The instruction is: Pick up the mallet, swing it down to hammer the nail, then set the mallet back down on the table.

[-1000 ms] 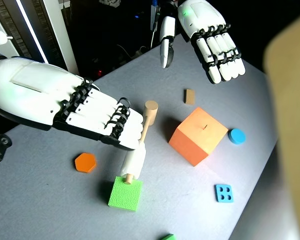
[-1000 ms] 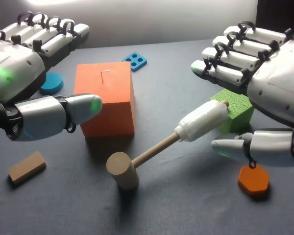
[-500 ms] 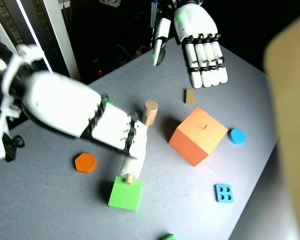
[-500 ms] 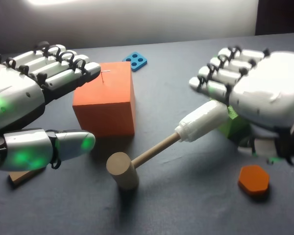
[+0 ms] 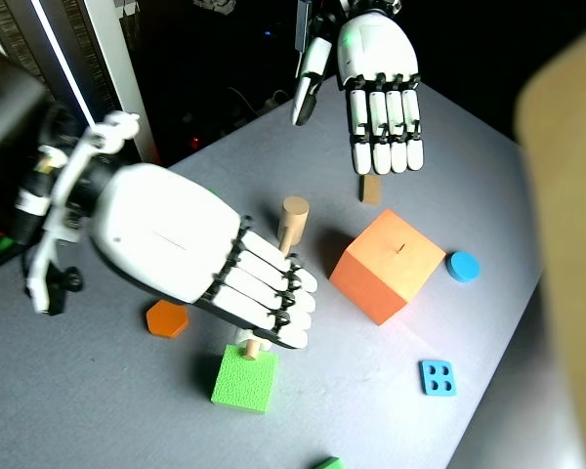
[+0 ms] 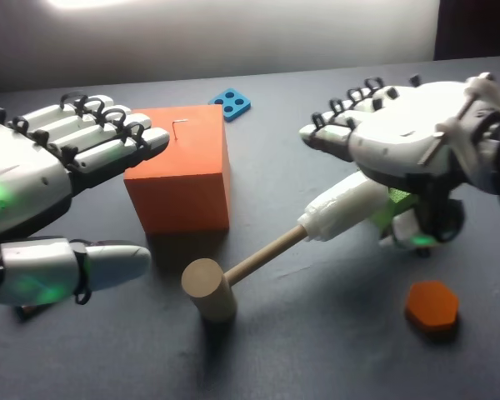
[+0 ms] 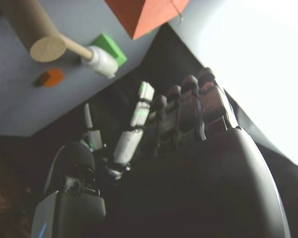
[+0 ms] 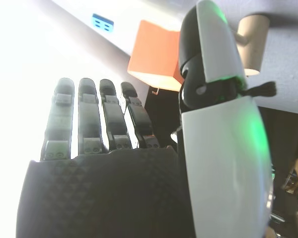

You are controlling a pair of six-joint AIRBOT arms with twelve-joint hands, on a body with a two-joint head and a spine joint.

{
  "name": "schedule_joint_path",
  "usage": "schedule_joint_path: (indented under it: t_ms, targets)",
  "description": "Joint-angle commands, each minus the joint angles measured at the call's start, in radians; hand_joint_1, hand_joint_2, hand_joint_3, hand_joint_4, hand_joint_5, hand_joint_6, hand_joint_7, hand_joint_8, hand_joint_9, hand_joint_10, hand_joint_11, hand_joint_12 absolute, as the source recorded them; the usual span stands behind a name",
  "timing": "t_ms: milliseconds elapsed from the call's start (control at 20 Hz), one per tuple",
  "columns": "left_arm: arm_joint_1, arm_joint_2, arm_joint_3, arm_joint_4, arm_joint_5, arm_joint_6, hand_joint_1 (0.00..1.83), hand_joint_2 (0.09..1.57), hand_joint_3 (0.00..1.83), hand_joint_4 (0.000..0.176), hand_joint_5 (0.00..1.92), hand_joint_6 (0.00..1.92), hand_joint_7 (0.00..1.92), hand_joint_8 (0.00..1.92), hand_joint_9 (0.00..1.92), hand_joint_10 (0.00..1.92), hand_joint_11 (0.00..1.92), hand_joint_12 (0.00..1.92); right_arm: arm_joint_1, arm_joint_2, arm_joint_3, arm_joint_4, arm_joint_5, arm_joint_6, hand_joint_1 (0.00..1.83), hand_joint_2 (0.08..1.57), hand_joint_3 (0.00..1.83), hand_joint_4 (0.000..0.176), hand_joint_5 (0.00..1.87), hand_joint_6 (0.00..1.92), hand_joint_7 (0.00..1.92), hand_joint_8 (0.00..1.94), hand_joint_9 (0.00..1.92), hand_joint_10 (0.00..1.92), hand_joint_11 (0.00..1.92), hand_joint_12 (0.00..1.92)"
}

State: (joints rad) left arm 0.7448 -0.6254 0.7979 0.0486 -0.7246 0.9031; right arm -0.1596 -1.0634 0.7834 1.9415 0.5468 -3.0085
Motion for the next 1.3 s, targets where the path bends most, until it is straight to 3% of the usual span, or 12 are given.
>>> schedule_joint_path:
  t_ms: [0, 400, 650, 1250]
  targets:
    - [-0.003, -0.008, 0.01, 0.006, -0.118, 0.002, 0.0, 1.26, 0.01, 0.0, 0.0, 0.0, 0.0, 0.0, 0.0, 0.0, 0.0, 0.0, 0.004, -0.011, 0.013, -0.037, -0.011, -0.002, 1.14, 0.97, 0.0, 0.0, 0.0, 0.0, 0.0, 0.0, 0.0, 0.0, 0.0, 0.0]
    - [0.076, -0.107, 0.113, 0.017, -0.199, -0.006, 0.0, 1.27, 0.01, 0.0, 0.02, 0.0, 0.0, 0.0, 0.0, 0.0, 0.0, 0.0, -0.053, -0.138, 0.125, 0.012, -0.012, -0.001, 1.16, 1.0, 0.0, 0.0, 0.0, 0.0, 0.0, 0.0, 0.0, 0.0, 0.0, 0.0]
    - [0.12, -0.112, 0.143, -0.006, -0.206, -0.003, 0.0, 1.28, 0.01, 0.0, 0.02, 0.01, 0.0, 0.0, 0.0, 0.0, 0.0, 0.0, -0.079, -0.2, 0.187, 0.011, -0.017, -0.001, 1.14, 0.98, 0.0, 0.0, 0.0, 0.0, 0.0, 0.0, 0.0, 0.0, 0.0, 0.0]
    - [0.12, -0.14, 0.154, -0.077, -0.192, 0.067, 0.0, 1.28, 0.01, 0.0, 0.04, 0.01, 0.01, 0.0, 0.0, 0.0, 0.0, 0.0, -0.1, -0.286, 0.298, 0.01, -0.074, 0.032, 1.18, 0.98, 0.0, 0.0, 0.0, 0.0, 0.0, 0.0, 0.0, 0.0, 0.0, 0.0]
